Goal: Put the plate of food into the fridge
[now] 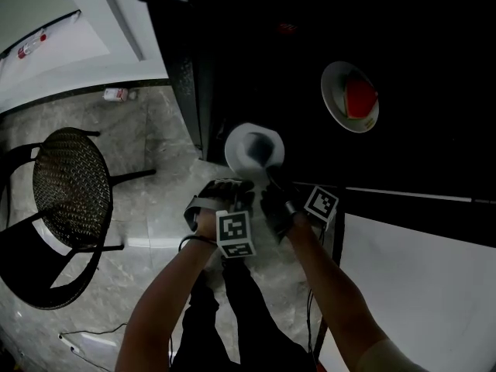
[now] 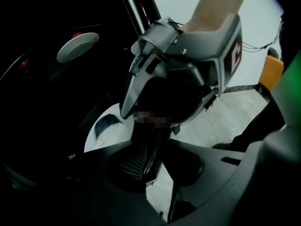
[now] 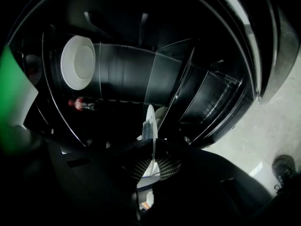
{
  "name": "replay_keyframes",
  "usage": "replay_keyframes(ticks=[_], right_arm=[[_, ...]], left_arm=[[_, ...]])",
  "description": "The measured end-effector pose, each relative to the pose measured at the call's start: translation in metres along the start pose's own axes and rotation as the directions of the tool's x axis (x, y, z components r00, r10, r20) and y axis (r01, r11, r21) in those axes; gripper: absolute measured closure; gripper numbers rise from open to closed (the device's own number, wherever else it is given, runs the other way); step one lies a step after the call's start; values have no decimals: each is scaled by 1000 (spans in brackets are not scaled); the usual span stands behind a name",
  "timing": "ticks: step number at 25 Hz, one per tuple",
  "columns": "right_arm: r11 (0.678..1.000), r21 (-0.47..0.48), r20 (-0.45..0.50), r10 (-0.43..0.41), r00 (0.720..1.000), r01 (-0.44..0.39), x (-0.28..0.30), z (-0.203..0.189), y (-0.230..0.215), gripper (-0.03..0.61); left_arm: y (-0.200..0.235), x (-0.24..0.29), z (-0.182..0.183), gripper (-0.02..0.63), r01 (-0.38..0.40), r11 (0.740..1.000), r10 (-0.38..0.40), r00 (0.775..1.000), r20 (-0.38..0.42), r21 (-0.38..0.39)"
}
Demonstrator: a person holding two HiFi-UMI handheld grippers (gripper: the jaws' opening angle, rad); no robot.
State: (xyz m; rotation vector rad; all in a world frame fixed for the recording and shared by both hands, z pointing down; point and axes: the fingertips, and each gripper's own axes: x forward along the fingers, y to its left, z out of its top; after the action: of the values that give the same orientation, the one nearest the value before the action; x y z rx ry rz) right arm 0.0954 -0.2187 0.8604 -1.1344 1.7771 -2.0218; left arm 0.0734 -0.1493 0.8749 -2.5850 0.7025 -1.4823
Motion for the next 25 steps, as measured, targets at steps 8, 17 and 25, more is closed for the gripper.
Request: replay_keyframes(ticks=[8, 17, 25], right_arm=[[993, -110, -39, -39, 998, 35, 6, -1, 1, 548], [935, -353, -176, -93, 980, 25, 15, -16, 11, 456], [882, -471, -218, -121, 968, 4, 8, -17, 16, 416]], left_arm=[[11, 7, -2, 543, -22, 999, 22, 1000, 1, -46], [24, 15, -3, 554, -39, 993, 39, 999, 4, -114], [34, 18, 6, 555, -52, 987, 56, 998, 22, -151]])
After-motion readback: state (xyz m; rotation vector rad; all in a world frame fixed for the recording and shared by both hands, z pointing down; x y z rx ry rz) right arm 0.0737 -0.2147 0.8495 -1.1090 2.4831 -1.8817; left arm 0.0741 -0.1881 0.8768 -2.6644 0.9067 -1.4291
